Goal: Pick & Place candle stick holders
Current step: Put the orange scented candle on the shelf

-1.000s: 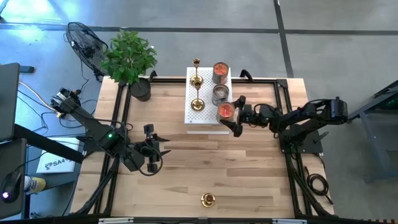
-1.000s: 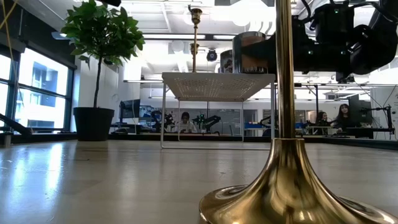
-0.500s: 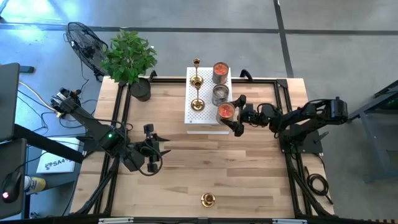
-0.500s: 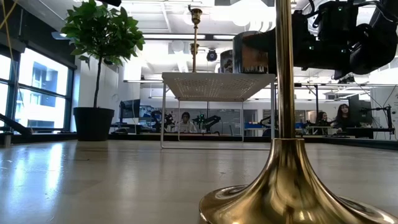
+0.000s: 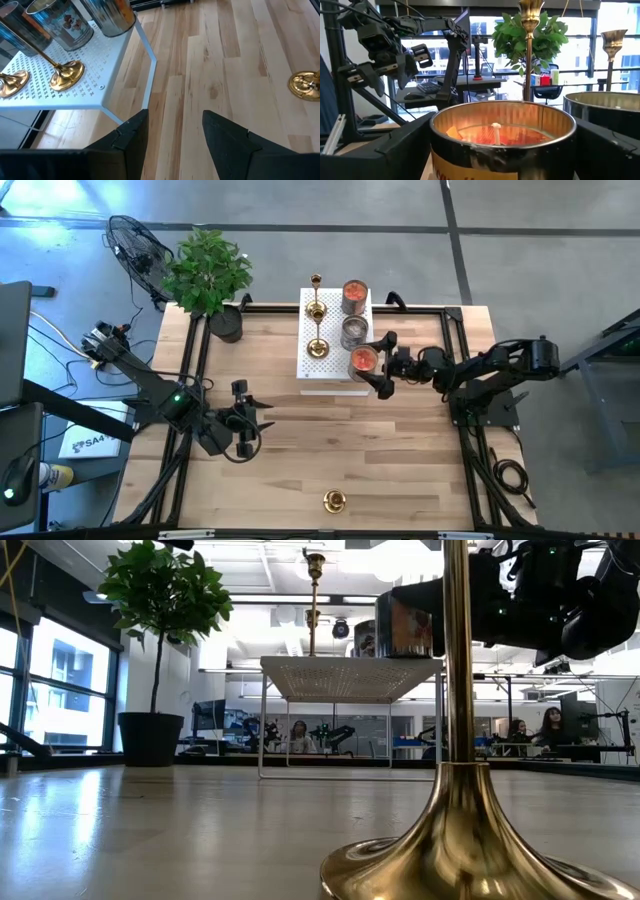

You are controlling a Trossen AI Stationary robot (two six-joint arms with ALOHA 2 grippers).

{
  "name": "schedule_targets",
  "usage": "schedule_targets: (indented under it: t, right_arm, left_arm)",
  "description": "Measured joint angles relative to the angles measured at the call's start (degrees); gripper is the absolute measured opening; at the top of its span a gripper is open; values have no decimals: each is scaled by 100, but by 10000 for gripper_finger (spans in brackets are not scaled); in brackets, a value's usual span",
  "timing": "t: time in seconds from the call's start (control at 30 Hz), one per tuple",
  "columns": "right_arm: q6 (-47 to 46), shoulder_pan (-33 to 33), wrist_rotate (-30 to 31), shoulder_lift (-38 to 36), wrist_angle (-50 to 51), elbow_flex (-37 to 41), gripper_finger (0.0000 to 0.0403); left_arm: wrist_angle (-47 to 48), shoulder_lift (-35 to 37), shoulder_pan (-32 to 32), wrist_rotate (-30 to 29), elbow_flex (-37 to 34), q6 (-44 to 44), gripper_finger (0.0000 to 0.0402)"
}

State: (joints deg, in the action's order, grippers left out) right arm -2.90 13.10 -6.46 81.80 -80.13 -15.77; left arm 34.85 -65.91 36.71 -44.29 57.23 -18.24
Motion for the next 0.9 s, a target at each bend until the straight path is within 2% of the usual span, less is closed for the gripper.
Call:
schedule_targets:
  t: [0.33, 0.63, 0.9]
  right_arm:
    - [418, -2, 205, 0, 107, -90, 390]
    - [523, -3, -18, 0, 1313, -806, 390]
    - [1315, -385, 289, 0, 1344, -1011, 390]
  left_arm:
    - [0, 2, 0, -2, 0, -1, 182]
    - [0, 2, -1, 49, 0, -22, 182]
    - [0, 2, -1, 327, 0, -24, 182]
